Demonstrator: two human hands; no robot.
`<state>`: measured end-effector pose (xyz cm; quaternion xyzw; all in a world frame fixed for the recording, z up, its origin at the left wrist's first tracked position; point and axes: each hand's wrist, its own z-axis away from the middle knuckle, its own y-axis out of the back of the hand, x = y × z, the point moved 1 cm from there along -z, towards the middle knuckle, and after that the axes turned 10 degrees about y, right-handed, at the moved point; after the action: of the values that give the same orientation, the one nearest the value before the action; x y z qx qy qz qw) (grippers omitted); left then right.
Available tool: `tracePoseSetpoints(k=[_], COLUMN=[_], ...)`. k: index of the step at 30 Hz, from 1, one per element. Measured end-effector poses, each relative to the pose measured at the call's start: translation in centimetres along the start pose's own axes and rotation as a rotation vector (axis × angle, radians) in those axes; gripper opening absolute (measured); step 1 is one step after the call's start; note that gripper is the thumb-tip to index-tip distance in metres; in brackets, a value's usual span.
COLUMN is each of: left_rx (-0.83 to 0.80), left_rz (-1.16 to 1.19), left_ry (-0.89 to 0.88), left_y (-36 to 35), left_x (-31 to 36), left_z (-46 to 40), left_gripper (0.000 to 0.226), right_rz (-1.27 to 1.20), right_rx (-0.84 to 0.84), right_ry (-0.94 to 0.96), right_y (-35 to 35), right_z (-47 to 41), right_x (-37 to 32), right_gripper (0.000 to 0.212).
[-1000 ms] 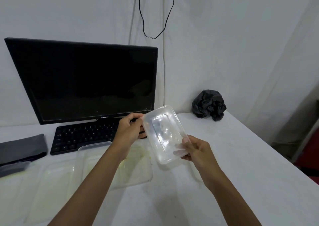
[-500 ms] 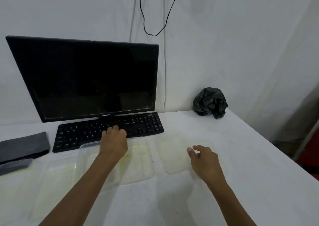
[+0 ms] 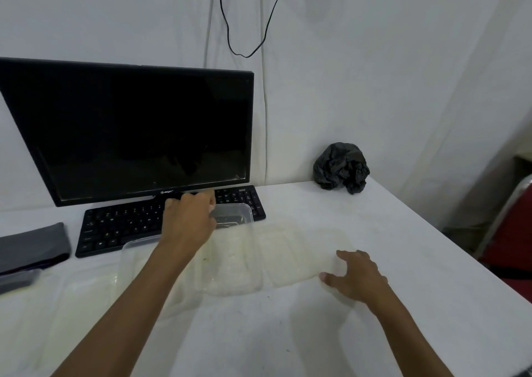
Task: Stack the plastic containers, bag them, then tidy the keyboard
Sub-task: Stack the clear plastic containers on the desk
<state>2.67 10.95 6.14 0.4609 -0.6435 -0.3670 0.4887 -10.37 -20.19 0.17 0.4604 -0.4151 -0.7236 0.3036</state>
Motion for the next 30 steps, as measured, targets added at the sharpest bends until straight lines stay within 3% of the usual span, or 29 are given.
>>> tracePoseSetpoints(k=[3, 7, 15, 19, 20, 24, 26, 30], left_rx=[-0.005, -0.022, -0.038, -0.129, -0.154, -0.222, -0.242, -0.223], left_rz=[0.012, 0.047, 0.166, 0.369, 0.448, 0.770, 0.896, 0.947], left_ry=[-0.001, 0.004, 0.071, 0.173, 0.207, 0.319, 0.362, 0.381], left_y=[0.4, 0.2, -0.7, -1.4, -1.5, -1.7, -1.6, -1.1], left_x=[0.8, 1.1, 1.3, 1.2, 1.3, 1.6, 1.6, 1.5], left_z=[0.3, 0.6, 0.7, 0.6, 0.6, 0.5, 0.6, 0.7], left_gripper=[0.019, 0.018, 0.019, 0.019, 0.018, 0.014, 0.013, 0.012], right_rz=[-0.035, -0.110, -0.231, -0.639, -0.810, -1.541, -1.640, -1.518], right_rx=[-0.044, 0.020, 0.177, 0.435, 0.467, 0.395, 0.390, 0.386], right_ry=[0.036, 0.040, 0.031, 0.146, 0.150, 0.140, 0.127, 0.112], right_y=[0.3, 0.1, 2.1, 3.7, 4.1, 4.8, 4.7, 3.8], right_z=[0.0, 0.1, 1.4, 2.2, 2.5, 3.1, 3.3, 3.1], right_x=[0.1, 0.5, 0.4, -1.0, -1.5, -2.4, -2.7, -3.0], right_gripper=[0.110, 0.109, 0.092, 0.033, 0.031, 0.056, 0.058, 0.047])
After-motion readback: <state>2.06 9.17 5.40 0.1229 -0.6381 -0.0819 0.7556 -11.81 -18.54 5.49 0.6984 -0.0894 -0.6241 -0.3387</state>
